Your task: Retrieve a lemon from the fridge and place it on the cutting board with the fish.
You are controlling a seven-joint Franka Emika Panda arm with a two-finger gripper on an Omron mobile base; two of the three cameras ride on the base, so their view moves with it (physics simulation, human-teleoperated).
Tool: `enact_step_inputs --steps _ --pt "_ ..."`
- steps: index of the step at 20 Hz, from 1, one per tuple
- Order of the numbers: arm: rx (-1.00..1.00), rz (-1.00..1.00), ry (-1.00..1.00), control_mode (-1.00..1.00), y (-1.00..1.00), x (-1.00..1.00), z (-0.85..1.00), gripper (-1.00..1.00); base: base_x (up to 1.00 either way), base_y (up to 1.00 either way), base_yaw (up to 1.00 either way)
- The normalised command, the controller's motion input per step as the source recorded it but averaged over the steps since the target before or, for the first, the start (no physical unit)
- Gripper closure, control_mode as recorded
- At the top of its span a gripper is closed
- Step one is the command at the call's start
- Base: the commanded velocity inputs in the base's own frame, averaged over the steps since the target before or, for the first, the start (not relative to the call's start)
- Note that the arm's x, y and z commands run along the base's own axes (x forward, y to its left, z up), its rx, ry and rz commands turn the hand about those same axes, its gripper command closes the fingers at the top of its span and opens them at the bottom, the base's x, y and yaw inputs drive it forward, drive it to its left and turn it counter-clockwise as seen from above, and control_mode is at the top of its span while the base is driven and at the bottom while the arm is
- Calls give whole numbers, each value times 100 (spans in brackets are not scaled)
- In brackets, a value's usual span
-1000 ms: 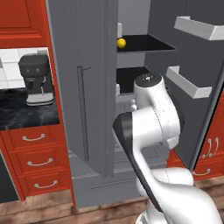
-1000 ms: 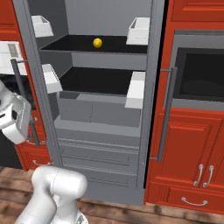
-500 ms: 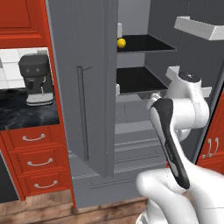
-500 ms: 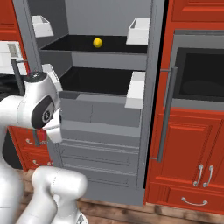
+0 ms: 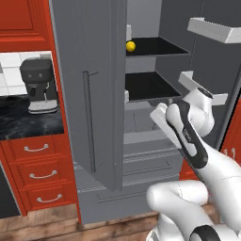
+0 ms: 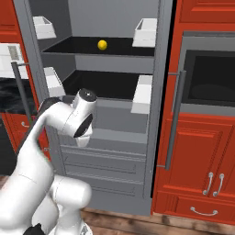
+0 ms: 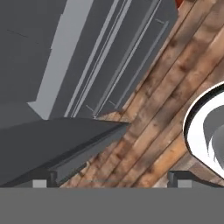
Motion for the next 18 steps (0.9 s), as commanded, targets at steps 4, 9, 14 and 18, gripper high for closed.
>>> enact_step_inputs --steps 4,9,14,18 --pt "11 25 0 -100 13 92 -54 -100 0 0 0" --pt "3 19 0 -100 38 77 -42 -100 0 0 0" --pt "0 12 0 -100 31 57 -29 -100 0 0 0" --pt "1 0 0 -100 53 15 -35 -100 0 0 0"
